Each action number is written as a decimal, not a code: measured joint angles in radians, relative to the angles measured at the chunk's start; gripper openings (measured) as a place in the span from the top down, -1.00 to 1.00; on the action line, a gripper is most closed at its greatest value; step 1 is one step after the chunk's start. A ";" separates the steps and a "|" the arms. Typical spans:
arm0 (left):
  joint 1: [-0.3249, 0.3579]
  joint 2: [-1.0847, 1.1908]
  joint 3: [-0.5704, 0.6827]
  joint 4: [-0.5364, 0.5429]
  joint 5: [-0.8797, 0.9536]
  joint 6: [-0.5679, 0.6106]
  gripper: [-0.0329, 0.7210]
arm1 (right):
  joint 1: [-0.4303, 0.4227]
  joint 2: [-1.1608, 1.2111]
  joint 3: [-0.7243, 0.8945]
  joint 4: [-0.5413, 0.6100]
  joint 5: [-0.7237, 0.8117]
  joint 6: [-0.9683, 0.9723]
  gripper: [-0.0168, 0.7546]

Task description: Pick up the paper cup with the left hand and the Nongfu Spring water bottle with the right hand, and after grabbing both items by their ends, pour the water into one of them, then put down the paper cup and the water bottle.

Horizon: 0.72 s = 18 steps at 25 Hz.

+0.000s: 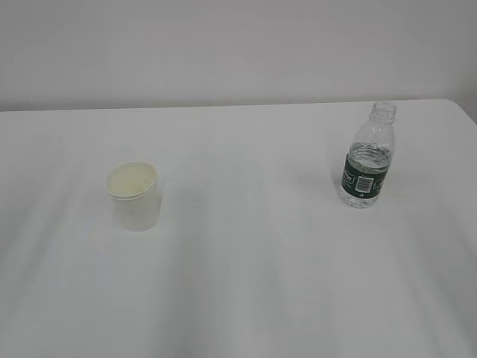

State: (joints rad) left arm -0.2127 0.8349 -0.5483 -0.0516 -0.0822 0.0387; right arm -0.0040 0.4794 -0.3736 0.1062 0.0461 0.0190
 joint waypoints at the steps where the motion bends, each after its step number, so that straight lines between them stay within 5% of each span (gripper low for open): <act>1: 0.000 0.015 0.014 0.000 -0.030 0.000 -0.13 | 0.000 0.000 0.007 -0.004 -0.014 0.000 -0.37; 18: -0.001 0.109 0.241 0.015 -0.533 -0.008 -0.13 | 0.000 0.265 0.074 -0.116 -0.300 0.084 -0.37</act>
State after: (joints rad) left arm -0.2134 0.9439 -0.3077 -0.0371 -0.6156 0.0308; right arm -0.0040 0.7446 -0.2993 -0.0101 -0.2535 0.1029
